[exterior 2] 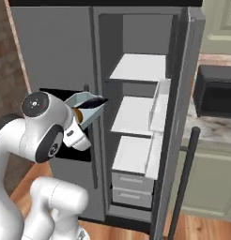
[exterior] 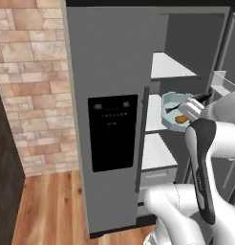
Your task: Place the tupperware containing the fish and mushroom meal in the microwave. Close the microwave door and press the start button to reheat the meal.
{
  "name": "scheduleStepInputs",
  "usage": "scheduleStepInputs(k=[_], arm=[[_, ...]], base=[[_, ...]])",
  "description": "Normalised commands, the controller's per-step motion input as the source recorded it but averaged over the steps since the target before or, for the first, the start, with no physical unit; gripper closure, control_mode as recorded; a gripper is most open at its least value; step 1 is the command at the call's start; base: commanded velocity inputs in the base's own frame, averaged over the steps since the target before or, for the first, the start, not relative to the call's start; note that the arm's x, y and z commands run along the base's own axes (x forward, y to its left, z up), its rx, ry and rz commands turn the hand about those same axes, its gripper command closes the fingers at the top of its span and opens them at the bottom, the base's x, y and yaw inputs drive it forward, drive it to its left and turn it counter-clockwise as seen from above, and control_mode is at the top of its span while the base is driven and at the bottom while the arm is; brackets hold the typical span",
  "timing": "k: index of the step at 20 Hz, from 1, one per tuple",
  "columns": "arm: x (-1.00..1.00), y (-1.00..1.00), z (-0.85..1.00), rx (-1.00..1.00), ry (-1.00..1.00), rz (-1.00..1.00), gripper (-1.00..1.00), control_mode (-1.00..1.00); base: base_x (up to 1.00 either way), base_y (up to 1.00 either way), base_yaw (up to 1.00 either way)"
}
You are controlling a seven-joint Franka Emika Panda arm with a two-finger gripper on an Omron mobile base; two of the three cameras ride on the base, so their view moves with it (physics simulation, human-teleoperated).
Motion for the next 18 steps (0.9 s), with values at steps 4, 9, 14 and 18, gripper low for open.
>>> scheduleStepInputs(k=[4, 9, 14, 18], arm=[[0.00, 0.00, 0.00, 0.00, 0.00, 0.00, 1.00, 1.00], [0.00, 0.00, 0.00, 0.00, 0.00, 0.00, 1.00, 1.00], [0.00, 0.00, 0.00, 0.00, 0.00, 0.00, 1.00, 1.00], [0.00, 0.00, 0.00, 0.00, 0.00, 0.00, 1.00, 1.00]], base=[[-0.49, 0.77, 0.00], [-0.47, 0.42, -0.21], [-0.50, 0.00, -0.59], [-0.39, -0.14, -0.60]])
